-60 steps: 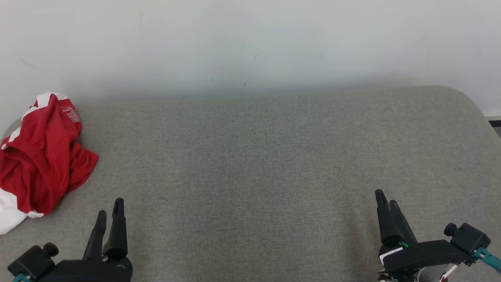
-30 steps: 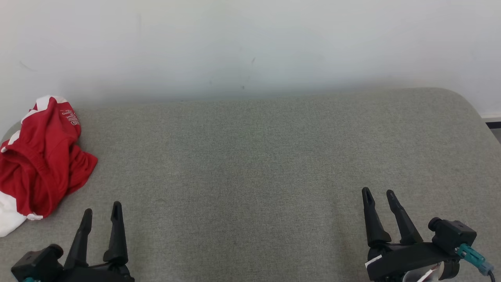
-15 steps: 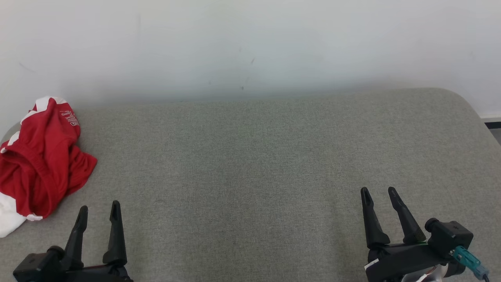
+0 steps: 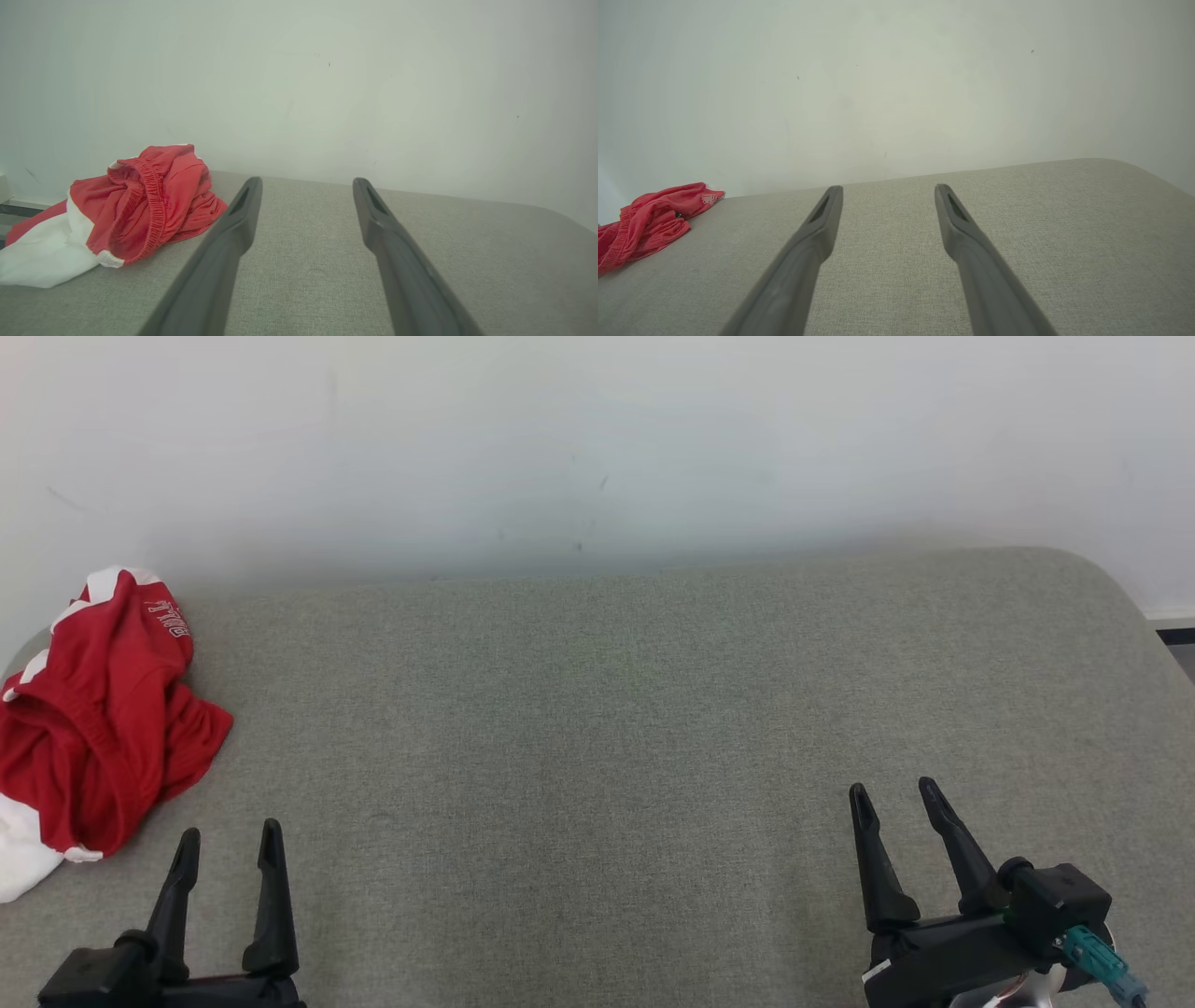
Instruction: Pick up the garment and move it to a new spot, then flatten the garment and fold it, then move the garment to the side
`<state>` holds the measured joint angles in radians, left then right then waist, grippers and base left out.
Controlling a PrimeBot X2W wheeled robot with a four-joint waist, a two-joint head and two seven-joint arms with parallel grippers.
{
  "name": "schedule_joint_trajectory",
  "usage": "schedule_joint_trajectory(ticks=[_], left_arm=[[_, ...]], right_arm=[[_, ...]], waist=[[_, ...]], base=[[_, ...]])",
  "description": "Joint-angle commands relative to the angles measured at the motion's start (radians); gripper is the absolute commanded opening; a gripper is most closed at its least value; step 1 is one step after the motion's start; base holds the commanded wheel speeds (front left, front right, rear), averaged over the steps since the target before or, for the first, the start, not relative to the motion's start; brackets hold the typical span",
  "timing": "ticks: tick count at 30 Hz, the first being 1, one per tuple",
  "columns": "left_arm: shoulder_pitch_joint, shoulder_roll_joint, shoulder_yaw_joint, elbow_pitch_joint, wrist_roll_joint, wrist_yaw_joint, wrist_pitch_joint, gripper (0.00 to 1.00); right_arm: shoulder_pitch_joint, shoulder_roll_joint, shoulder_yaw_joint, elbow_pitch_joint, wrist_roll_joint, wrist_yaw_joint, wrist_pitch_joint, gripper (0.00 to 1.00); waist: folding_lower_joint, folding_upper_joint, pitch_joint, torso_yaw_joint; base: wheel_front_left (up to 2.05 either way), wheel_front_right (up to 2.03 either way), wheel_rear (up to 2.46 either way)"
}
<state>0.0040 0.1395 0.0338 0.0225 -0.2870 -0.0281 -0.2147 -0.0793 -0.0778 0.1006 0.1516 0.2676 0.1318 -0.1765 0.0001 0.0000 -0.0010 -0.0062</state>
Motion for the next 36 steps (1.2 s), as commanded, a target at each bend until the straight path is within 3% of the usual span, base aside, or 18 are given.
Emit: schedule_joint_trajectory(ticks=[1, 24, 36], left_arm=[[0.004, 0.006, 0.003, -0.004, 0.021, -0.003, -0.009, 1.00], [0.024, -0.009, 0.030, 0.025, 0.096, -0.027, -0.052, 1.00], [0.017, -0.006, 0.028, 0.050, 0.067, -0.030, -0.050, 1.00]], right_arm=[[0.006, 0.000, 0.002, -0.007, -0.019, -0.002, -0.005, 1.00], [0.025, 0.009, -0.022, -0.005, -0.095, -0.002, -0.030, 1.00], [0.029, 0.013, -0.036, 0.005, -0.047, -0.002, -0.026, 1.00]], waist=[[-0.0001, 0.0000, 0.000, 0.000], [-0.0001, 0.0000, -0.004, -0.001], [-0.0001, 0.0000, -0.005, -0.001]], base=[[0.00, 0.00, 0.00], [0.00, 0.00, 0.00], [0.00, 0.00, 0.00]])
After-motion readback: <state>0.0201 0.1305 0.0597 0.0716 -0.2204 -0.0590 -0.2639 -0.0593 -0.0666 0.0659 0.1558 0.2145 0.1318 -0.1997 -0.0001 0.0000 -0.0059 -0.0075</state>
